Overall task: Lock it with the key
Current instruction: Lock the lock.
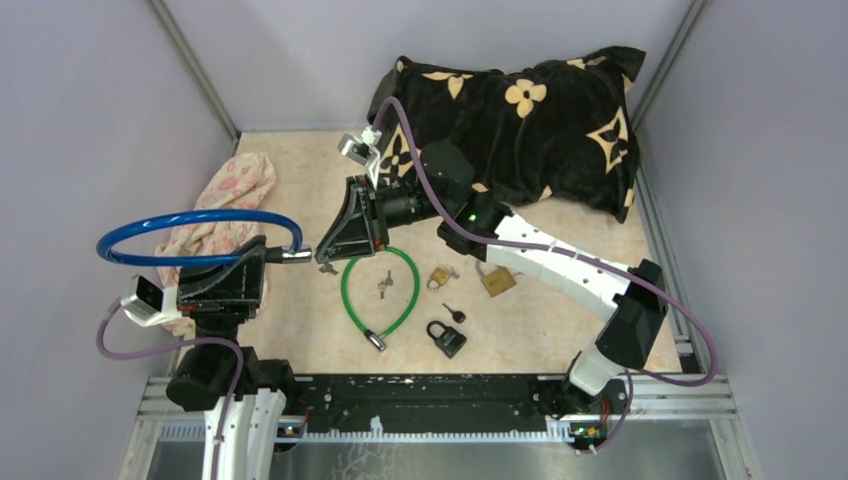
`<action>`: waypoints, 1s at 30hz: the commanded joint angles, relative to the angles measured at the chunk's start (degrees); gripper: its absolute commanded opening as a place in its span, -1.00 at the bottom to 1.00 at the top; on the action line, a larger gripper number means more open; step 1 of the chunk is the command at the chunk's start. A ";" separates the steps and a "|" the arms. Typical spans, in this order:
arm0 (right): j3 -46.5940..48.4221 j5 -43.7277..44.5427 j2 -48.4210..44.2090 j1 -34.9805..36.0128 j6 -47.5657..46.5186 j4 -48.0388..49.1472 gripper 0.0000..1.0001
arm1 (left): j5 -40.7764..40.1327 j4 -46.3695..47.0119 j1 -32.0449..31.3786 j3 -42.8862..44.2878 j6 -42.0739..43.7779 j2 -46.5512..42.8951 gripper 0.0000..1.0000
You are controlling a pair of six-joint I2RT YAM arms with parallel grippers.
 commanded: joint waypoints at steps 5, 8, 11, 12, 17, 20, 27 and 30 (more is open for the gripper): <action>8.66 9.81 -1.33 3.97 -14.29 -9.82 -1.00 | -6.84 -9.94 -0.02 1.09 -2.72 0.04 -1.00; 11.85 16.80 -0.80 7.29 -25.33 -16.87 -1.00 | -8.06 -14.03 -0.06 1.12 -4.68 0.29 -1.00; 16.10 16.25 1.58 7.33 -28.26 -22.94 -1.00 | -8.30 -13.45 -0.07 1.32 -4.47 0.46 -1.00; 16.60 15.84 1.97 7.30 -29.18 -24.20 -1.00 | -8.39 -12.98 -0.09 1.34 -4.21 0.41 -1.00; 14.52 18.17 0.06 7.47 -35.08 -26.16 -1.00 | -9.90 -15.95 0.02 0.76 -7.33 0.82 -1.00; 10.73 22.89 -2.30 9.49 -44.57 -24.36 -1.00 | -9.62 -17.18 0.00 0.72 -7.69 1.16 -1.00; 4.70 45.93 -3.58 18.26 -75.23 -20.72 -1.00 | -8.43 -22.00 -0.02 0.65 -9.02 1.96 -1.00; 5.49 52.82 -2.33 19.86 -80.82 -20.41 -1.00 | -7.90 -21.97 -0.04 0.27 -8.14 2.17 -1.00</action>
